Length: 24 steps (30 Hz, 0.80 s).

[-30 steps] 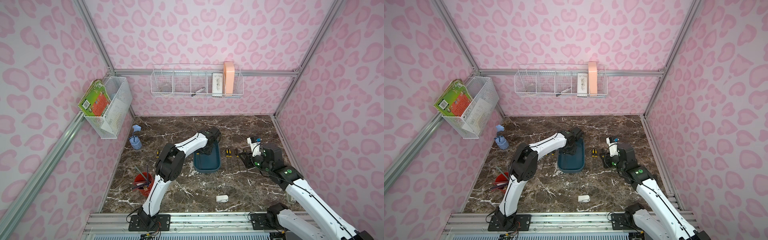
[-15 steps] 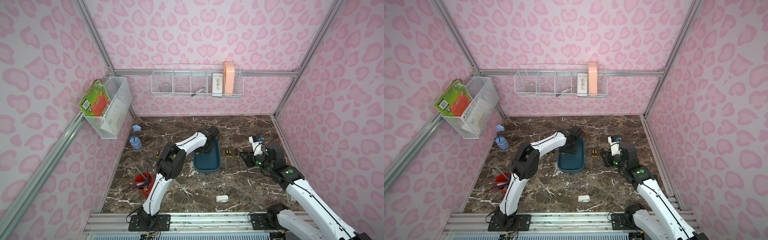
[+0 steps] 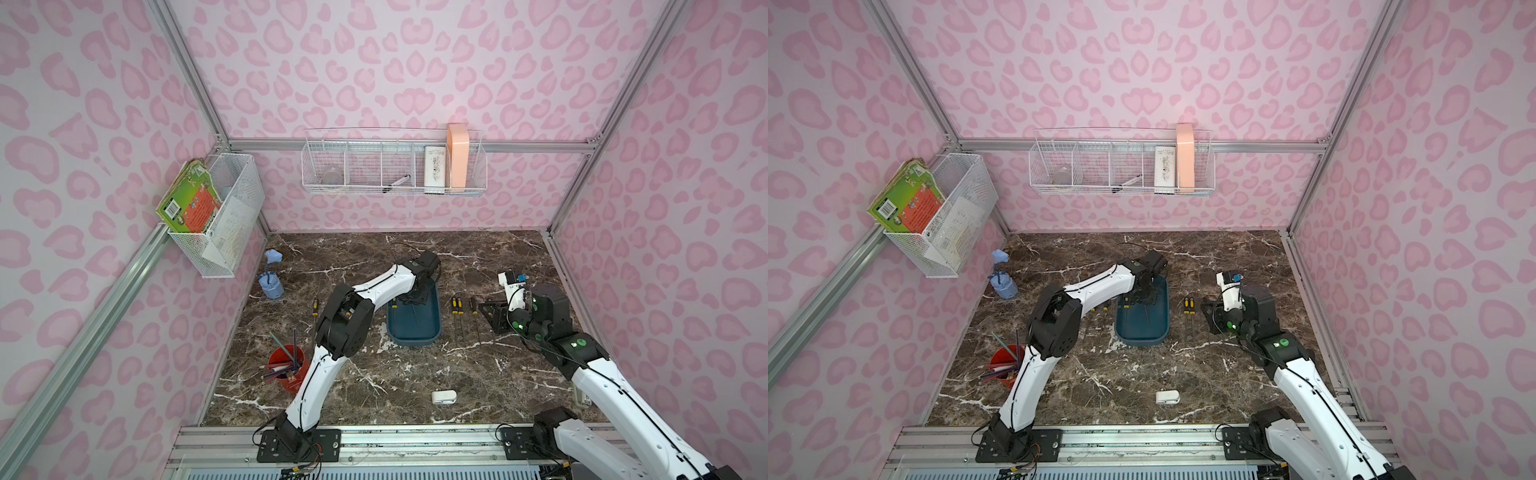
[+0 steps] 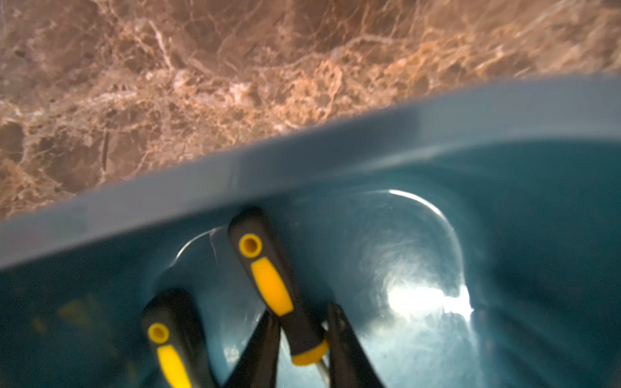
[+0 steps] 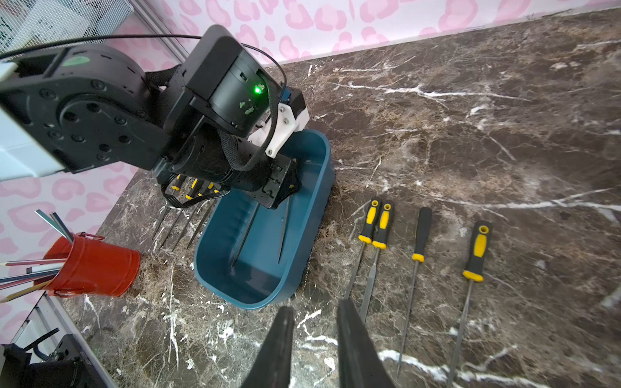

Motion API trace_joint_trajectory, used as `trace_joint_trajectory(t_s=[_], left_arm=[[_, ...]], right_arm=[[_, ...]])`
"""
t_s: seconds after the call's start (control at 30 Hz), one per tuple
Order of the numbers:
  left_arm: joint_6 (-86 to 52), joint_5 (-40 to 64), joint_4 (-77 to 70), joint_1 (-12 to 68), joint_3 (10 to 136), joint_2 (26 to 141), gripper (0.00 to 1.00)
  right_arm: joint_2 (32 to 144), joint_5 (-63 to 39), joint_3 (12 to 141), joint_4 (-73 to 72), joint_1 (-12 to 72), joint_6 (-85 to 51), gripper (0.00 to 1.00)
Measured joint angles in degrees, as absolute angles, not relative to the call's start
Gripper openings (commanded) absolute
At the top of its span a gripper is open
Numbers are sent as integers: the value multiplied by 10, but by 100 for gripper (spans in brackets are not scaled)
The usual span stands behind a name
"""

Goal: Take the file tool out of the storage box
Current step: Pick up the file tool from the storage box.

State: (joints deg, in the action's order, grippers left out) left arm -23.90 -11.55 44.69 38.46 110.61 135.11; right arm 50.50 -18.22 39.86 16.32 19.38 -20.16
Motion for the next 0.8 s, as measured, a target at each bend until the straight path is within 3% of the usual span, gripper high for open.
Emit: trace_joint_trajectory(t_s=[0.03, 0.43, 0.8], left_arm=[[-241, -115, 445, 384, 1103, 1349, 0], [-241, -83, 403, 384, 1044, 1299, 0], [-223, -38, 290, 388, 932, 1087, 0]], right_arm=[[505, -182, 398, 163, 194, -202, 24], [503, -196, 385, 152, 194, -206, 23], [475, -237, 358, 109, 197, -215, 22]])
